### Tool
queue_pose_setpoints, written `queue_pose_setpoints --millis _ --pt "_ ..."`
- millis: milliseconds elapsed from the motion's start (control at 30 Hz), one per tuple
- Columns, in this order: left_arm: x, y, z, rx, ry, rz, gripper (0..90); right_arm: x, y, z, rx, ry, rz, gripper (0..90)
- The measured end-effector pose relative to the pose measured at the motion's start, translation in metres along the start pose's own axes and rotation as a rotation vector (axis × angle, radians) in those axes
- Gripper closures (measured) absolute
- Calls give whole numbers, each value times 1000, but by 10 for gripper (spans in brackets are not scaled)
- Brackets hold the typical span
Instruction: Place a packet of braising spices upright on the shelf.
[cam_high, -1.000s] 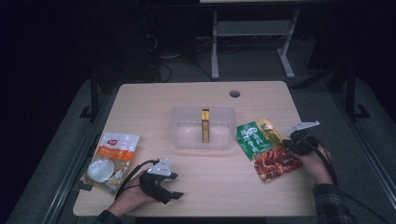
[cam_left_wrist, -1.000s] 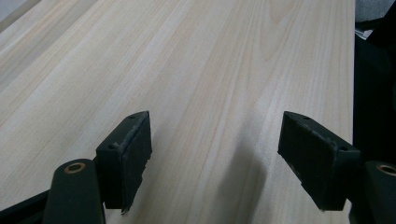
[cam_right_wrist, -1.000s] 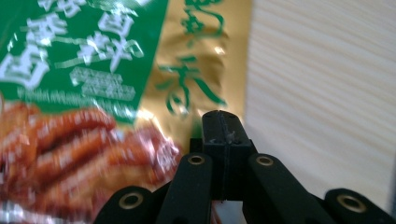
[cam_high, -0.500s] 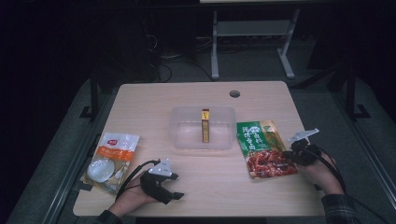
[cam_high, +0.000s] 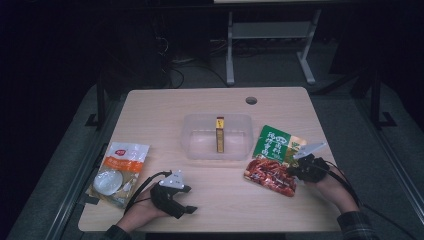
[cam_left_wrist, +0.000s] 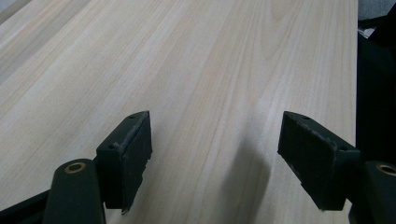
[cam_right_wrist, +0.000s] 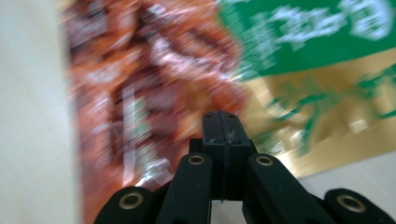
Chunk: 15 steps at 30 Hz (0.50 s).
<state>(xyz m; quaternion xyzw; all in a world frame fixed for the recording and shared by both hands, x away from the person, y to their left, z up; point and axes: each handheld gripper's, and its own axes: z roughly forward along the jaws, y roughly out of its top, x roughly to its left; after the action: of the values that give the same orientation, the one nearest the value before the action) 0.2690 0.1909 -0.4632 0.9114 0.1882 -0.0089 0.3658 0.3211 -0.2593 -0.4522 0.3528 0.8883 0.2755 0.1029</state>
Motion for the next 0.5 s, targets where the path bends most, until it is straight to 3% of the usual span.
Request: queue_pose_setpoints --millis 200,233,267,300,333,367,500 --pt "0 0 0 0 2 -1 253 -37 27 14 -77 -105 71 900" --pt "1 0 -1 -1 0 -1 253 -51 39 18 -101 -156 104 900" --pt "1 0 -1 -1 0 -1 253 -51 39 18 -101 -156 104 900" --pt "1 -1 -1 0 1 -1 253 -65 48 24 -115 -180 129 900" --pt "1 -1 -1 0 1 -1 253 -65 48 24 -115 -180 129 900" --pt "1 -1 -1 1 1 2 254 -76 54 31 -107 -184 153 900" --pt "1 -1 -1 -1 -2 -4 253 -88 61 40 -115 -195 179 900"
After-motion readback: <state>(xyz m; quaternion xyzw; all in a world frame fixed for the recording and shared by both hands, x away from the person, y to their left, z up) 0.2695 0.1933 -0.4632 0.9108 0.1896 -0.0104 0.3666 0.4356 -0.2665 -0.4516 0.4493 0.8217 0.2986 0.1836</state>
